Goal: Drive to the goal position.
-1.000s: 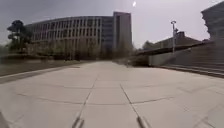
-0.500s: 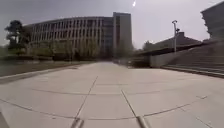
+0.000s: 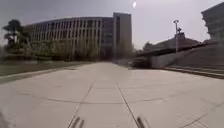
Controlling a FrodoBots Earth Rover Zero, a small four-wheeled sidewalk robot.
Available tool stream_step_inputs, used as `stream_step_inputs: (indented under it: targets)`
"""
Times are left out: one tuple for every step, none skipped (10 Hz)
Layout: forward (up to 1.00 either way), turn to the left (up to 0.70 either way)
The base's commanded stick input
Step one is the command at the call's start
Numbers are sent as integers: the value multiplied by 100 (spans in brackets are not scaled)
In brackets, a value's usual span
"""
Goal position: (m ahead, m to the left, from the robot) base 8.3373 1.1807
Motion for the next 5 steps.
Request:
stream_step_inputs:
  targets:
    - [70, 1]
    - [70, 1]
    - [70, 1]
    - [70, 1]
    - [70, 1]
